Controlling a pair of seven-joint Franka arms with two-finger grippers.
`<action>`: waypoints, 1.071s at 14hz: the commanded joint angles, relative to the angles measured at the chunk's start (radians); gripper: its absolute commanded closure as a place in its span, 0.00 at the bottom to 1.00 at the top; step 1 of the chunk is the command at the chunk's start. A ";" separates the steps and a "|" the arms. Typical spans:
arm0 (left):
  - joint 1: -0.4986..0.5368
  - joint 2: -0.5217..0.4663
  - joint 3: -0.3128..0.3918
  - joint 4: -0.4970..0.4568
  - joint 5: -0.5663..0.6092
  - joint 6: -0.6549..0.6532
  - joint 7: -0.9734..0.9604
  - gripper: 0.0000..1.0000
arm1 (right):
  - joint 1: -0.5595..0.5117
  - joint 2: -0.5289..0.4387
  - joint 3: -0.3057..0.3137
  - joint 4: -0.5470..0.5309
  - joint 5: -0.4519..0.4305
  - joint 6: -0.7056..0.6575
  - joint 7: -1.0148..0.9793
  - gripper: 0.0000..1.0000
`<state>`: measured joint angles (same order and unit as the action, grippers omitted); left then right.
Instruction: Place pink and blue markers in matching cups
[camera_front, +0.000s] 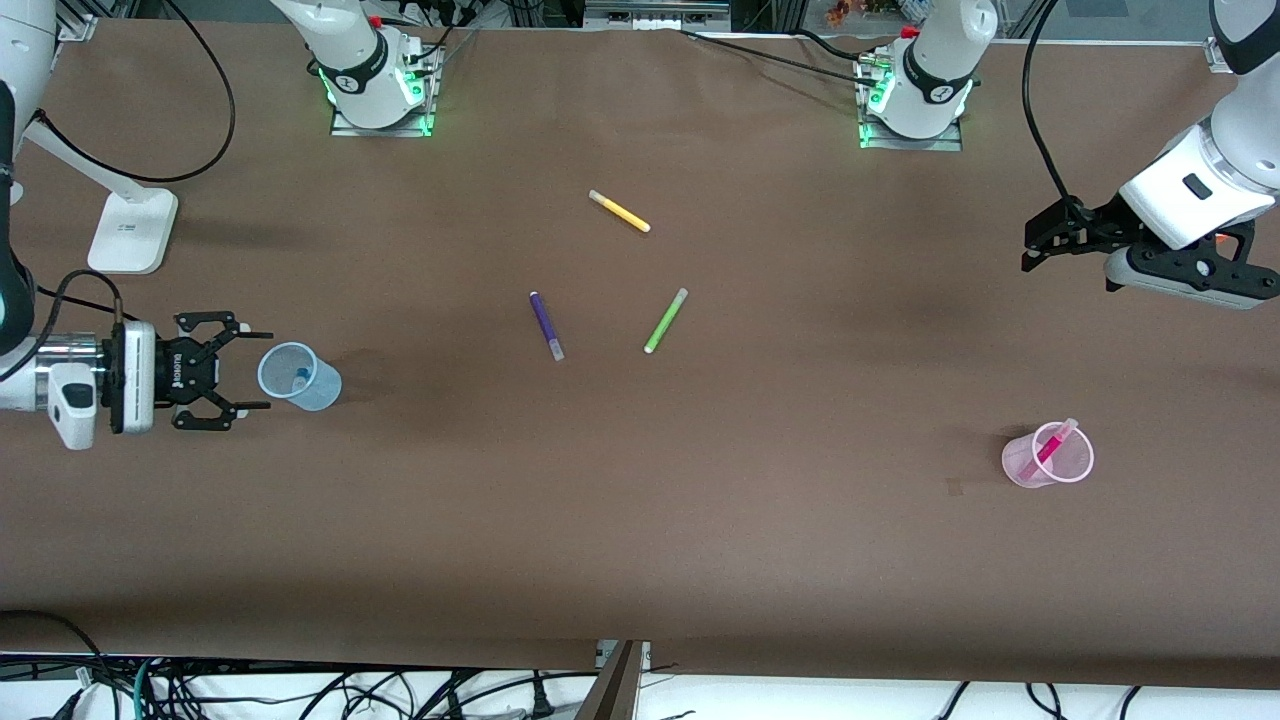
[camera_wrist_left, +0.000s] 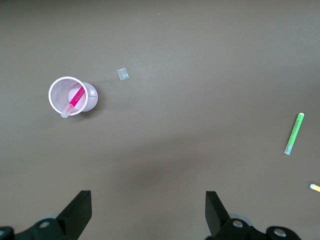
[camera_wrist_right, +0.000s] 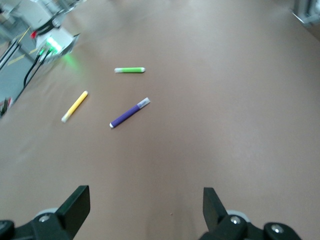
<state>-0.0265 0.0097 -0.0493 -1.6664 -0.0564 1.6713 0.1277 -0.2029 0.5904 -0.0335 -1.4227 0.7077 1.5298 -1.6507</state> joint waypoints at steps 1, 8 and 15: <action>0.002 -0.013 -0.001 -0.010 0.001 0.002 0.024 0.00 | -0.003 -0.010 0.007 0.033 -0.045 -0.016 0.193 0.00; 0.002 -0.013 -0.003 -0.010 0.001 0.002 0.024 0.00 | 0.028 -0.116 0.013 0.053 -0.298 0.033 0.697 0.00; 0.002 -0.011 -0.004 -0.012 0.012 0.004 0.010 0.00 | 0.155 -0.328 0.029 -0.048 -0.592 -0.002 1.403 0.00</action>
<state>-0.0268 0.0097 -0.0512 -1.6674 -0.0563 1.6710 0.1277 -0.0701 0.3431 -0.0127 -1.3862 0.1656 1.5324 -0.4156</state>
